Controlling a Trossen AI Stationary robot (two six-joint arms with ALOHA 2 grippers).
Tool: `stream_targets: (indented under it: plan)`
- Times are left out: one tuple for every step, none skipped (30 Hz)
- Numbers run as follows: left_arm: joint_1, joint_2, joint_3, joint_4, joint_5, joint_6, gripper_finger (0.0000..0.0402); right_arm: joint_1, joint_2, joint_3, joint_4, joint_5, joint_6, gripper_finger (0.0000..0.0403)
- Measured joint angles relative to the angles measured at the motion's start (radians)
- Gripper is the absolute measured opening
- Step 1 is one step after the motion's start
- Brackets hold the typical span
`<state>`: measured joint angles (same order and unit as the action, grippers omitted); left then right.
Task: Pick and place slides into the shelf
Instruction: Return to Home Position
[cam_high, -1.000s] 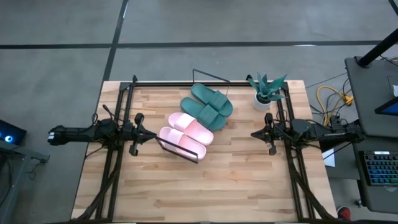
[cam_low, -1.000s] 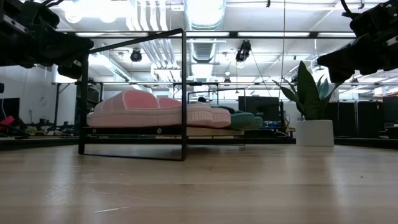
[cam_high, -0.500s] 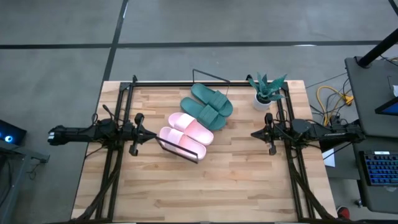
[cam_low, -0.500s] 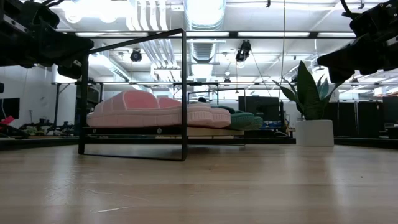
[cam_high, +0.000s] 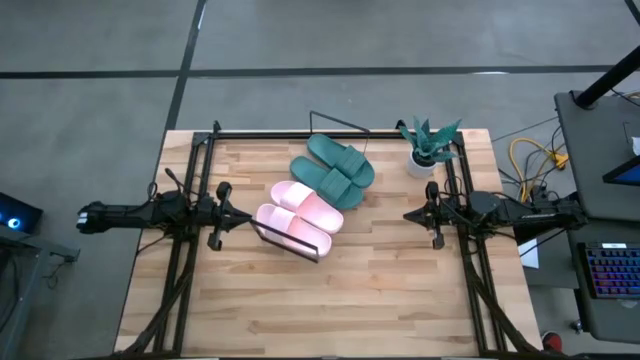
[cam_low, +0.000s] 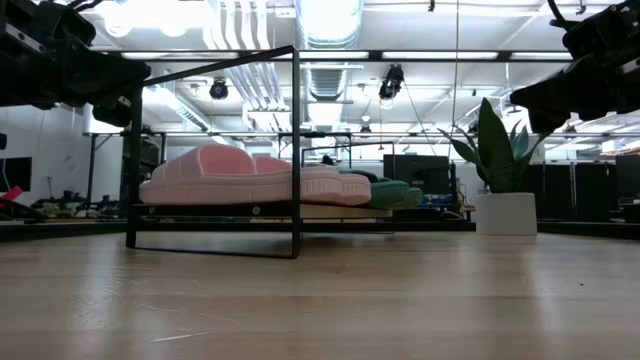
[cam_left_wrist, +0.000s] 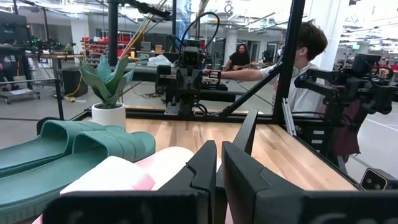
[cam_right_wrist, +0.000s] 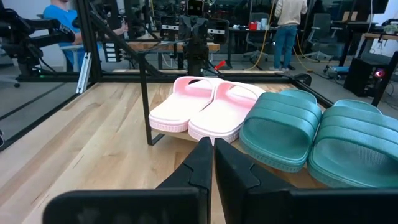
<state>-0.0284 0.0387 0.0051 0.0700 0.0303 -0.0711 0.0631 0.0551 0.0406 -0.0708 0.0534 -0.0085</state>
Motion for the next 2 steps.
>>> stream_targets:
  plan:
    - [0.000, 0.001, 0.000, 0.000, 0.000, 0.000, 0.0011, 0.000, 0.000, 0.000, 0.000, 0.000, 0.000, 0.0009]
    - [0.000, 0.001, 0.000, 0.000, 0.000, 0.000, 0.0011, 0.000, 0.000, 0.000, 0.000, 0.000, 0.000, 0.0009]
